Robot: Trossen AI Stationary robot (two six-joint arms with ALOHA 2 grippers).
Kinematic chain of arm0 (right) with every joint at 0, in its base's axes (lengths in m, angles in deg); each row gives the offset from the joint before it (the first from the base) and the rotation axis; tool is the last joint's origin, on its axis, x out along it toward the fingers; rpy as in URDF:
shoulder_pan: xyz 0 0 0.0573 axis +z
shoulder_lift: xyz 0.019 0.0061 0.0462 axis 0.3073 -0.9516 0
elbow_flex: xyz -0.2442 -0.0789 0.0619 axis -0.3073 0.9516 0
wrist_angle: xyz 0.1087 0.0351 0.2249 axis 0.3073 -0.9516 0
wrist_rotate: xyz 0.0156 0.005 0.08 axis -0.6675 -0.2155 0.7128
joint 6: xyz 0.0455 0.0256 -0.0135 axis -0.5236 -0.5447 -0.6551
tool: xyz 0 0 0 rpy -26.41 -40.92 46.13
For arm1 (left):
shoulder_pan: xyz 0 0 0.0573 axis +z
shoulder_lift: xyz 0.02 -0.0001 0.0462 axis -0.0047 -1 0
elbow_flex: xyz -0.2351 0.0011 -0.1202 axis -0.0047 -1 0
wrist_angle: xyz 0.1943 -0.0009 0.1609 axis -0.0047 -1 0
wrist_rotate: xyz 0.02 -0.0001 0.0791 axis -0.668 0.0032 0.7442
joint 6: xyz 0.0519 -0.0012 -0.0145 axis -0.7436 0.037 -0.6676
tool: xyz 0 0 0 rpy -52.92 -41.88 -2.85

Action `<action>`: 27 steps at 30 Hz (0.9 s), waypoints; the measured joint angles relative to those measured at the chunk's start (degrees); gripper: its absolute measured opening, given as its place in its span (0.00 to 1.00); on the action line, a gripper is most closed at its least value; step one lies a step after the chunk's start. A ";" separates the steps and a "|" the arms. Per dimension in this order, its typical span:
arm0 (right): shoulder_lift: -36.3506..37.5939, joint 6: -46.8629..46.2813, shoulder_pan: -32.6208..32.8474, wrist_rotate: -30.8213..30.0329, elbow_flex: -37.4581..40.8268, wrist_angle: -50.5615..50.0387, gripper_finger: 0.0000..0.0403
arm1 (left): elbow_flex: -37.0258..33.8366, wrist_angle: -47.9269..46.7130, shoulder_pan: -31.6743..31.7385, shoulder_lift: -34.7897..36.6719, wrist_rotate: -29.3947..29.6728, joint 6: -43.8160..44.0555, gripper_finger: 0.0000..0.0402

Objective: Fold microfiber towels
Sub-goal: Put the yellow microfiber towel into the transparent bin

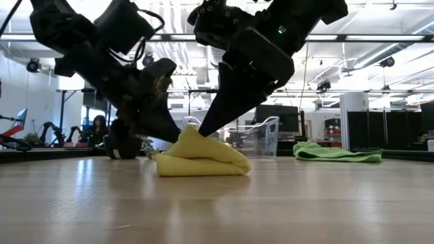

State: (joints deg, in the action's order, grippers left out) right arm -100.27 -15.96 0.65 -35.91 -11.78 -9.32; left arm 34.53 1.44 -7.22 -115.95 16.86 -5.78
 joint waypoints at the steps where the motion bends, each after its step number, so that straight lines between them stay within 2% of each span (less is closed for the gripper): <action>1: -0.17 0.02 -0.11 0.74 0.00 0.20 0.33 | -0.05 -1.09 0.00 0.74 0.47 -0.14 0.00; 12: -3.41 1.45 -0.22 4.67 -2.49 1.98 0.33 | -0.11 -1.10 -0.02 3.79 0.81 -1.35 0.00; 16: -7.13 2.75 -0.23 4.85 -6.98 -2.25 0.34 | -0.13 -1.16 -0.02 4.32 0.97 -1.33 0.00; 23: -14.06 2.70 -0.44 4.28 -17.88 -15.83 0.40 | -0.20 -1.34 -0.13 5.68 1.00 -1.65 0.00; 27: -15.53 2.03 -0.36 1.89 -21.17 -19.35 0.44 | -0.22 -1.47 -0.13 6.33 1.00 -1.77 0.00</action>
State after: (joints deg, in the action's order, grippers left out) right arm -115.80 -13.93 0.29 -34.02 -32.94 -28.68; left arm 34.31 -0.02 -7.35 -109.62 17.86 -7.55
